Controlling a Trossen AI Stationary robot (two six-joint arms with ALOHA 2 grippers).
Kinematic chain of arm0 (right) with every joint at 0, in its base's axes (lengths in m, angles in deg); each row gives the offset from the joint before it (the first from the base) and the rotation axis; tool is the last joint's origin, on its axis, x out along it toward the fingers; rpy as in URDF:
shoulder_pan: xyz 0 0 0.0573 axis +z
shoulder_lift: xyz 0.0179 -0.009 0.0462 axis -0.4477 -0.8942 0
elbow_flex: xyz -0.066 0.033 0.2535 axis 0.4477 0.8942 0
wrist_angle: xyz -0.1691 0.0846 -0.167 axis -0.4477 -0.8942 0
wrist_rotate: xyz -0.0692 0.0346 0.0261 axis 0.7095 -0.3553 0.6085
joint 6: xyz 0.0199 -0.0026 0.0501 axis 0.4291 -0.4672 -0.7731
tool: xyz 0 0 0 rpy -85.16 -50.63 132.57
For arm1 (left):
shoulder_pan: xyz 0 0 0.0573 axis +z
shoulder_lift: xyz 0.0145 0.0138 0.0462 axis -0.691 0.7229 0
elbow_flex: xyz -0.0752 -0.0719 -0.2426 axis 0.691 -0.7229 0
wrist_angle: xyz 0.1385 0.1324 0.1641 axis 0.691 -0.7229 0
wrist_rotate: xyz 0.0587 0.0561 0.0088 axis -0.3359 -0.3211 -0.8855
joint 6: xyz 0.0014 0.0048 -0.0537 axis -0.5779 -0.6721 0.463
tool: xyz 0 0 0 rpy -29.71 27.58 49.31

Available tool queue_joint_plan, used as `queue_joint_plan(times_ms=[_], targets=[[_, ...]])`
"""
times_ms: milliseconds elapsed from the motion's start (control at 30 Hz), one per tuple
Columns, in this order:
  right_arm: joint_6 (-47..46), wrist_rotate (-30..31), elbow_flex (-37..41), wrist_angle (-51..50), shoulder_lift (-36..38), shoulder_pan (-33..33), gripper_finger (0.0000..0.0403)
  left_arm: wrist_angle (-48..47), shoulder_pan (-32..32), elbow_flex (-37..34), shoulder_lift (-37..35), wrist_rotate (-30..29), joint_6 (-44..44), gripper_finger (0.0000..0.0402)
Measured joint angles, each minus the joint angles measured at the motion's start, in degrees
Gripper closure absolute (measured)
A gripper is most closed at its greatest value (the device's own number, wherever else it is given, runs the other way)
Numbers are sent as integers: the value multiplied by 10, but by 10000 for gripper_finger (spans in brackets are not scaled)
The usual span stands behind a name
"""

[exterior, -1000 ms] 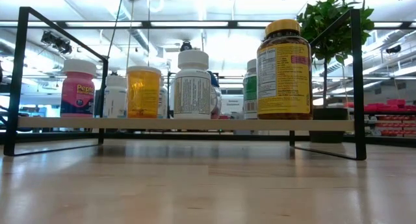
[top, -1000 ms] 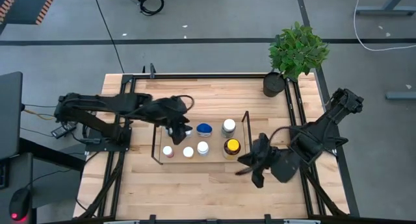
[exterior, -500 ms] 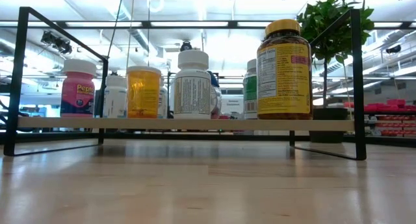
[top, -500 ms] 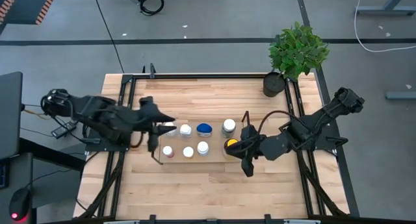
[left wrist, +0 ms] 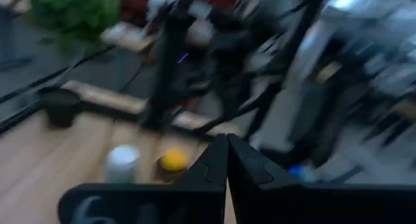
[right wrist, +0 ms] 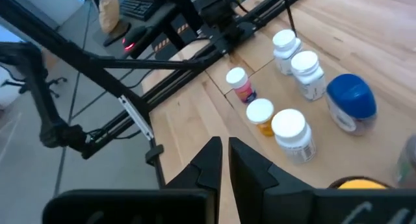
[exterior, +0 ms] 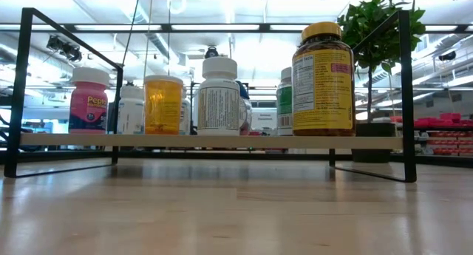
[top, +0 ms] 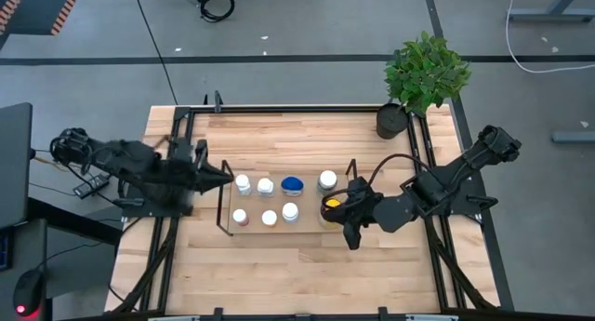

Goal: Pick and place medicine bottles onto shelf by color
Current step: Return to Home Position

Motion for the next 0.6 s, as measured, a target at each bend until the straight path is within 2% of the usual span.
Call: queue_joint_plan(times_ms=[100, 200, 433, 500, 533, 600], targets=[[-18, 1, 0, 0, 0, 9, 368, 116, 0, -106, -93, 16, 9, 395], [-33, 2, 0, -2, 0, 19, 368, 179, 0, -187, -193, 17, 15, 397], [-89, 34, 0, -65, 17, 39, 368, 206, 0, -315, -428, 6, 15, 398], [-101, 66, 0, -78, 38, 41, 368, 218, 0, -331, -439, -3, 13, 396], [-102, 87, 0, -79, 50, 44, 368, 195, 0, -333, -439, -2, 9, 395], [-103, 141, 0, -80, 76, 47, 368, 203, 0, -330, -426, 28, 13, 397]])
